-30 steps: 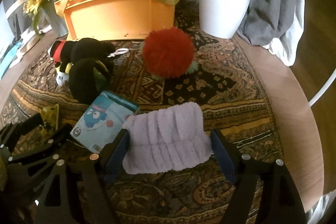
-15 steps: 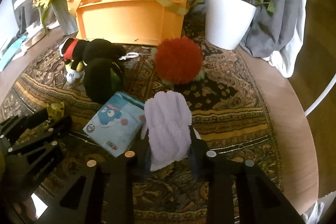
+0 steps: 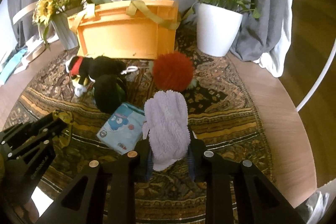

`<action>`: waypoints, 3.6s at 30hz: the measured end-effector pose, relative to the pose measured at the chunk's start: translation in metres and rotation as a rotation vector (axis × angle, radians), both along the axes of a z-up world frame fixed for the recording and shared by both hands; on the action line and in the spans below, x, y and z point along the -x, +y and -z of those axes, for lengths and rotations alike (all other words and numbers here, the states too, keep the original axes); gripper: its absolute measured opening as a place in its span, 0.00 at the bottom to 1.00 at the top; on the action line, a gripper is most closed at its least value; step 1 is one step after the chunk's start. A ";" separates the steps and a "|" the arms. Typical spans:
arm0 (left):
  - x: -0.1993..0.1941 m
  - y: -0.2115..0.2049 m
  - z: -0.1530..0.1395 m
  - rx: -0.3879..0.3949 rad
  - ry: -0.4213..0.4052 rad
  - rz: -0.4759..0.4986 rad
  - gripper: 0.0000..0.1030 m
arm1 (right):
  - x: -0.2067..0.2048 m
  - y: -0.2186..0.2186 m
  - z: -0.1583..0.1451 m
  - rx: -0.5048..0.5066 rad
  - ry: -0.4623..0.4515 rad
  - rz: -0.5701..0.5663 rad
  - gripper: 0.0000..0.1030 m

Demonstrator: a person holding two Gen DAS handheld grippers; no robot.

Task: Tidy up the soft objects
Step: 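Grasp the yellow lanyard with the left tool while the right tool grasps the lavender towel, then lift the lanyard and towel and carry both over the orange crate, then open both tools to drop the lanyard and towel into the crate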

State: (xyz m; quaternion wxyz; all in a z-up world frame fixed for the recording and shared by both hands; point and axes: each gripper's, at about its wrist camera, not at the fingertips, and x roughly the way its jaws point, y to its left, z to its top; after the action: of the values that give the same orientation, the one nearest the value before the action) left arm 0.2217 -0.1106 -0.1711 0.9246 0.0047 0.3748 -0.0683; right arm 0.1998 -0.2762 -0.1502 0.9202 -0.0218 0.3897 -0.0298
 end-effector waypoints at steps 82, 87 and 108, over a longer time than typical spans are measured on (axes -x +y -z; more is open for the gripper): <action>-0.184 0.056 -0.180 0.008 -0.442 0.061 0.19 | -0.177 0.062 -0.162 -0.052 -0.436 0.061 0.26; -0.211 0.053 -0.168 0.006 -0.400 0.070 0.19 | -0.204 0.061 -0.149 -0.050 -0.393 0.058 0.27; -0.277 0.038 -0.115 -0.024 -0.209 0.124 0.20 | -0.268 0.043 -0.095 -0.123 -0.190 0.064 0.28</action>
State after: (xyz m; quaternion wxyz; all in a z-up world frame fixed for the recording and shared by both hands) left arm 0.4986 -0.0724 -0.0563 0.9526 0.0462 0.2759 -0.1197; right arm 0.4676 -0.2328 -0.0554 0.9512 0.0501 0.3022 -0.0373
